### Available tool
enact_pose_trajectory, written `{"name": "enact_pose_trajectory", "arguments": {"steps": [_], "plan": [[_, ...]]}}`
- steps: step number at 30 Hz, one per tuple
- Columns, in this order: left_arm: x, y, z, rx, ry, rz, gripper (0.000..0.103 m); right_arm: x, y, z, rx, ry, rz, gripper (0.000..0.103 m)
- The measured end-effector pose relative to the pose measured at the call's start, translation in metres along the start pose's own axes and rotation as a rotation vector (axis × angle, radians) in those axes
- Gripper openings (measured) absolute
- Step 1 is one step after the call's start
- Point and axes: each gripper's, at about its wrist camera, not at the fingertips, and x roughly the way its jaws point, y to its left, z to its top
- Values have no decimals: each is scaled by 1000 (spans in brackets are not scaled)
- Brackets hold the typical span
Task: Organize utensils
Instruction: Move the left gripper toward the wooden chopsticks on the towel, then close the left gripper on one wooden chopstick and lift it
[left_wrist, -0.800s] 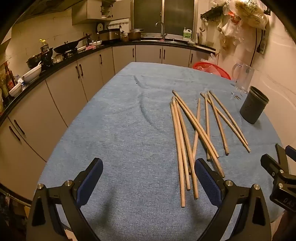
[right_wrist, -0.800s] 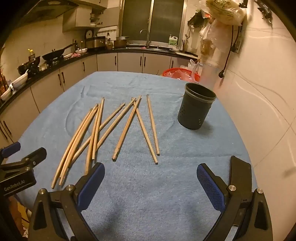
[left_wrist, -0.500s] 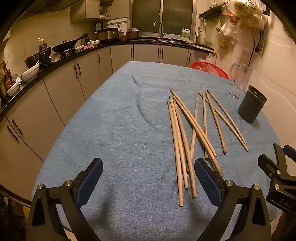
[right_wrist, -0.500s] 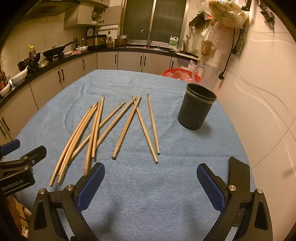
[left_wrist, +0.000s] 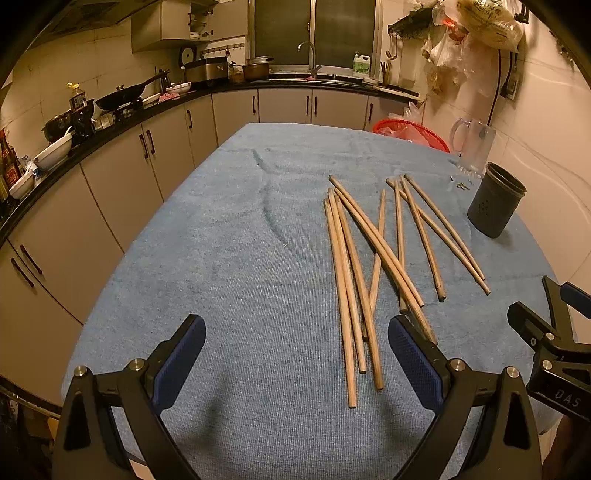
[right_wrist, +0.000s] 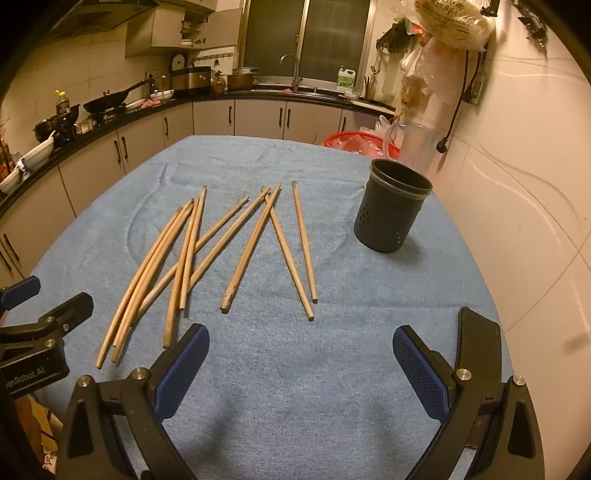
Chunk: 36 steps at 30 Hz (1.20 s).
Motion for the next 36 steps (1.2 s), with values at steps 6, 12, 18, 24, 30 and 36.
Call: {"name": "enact_pose_trajectory", "arguments": {"steps": [6, 12, 18, 24, 30, 36], "plan": [[1, -2, -1, 2, 3, 3, 99, 1, -1, 0, 2, 15, 2, 101], [1, -2, -1, 1, 5, 3, 99, 3, 0, -1, 1, 17, 3, 101], [3, -2, -1, 1, 13, 6, 99, 7, 1, -1, -2, 20, 8, 101], [7, 5, 5, -14, 17, 3, 99, 12, -5, 6, -7, 30, 63, 100], [21, 18, 29, -40, 83, -23, 90, 26, -22, 38, 6, 72, 219, 79], [53, 25, 66, -77, 197, -118, 58, 53, -32, 73, 65, 144, 350, 59]]}}
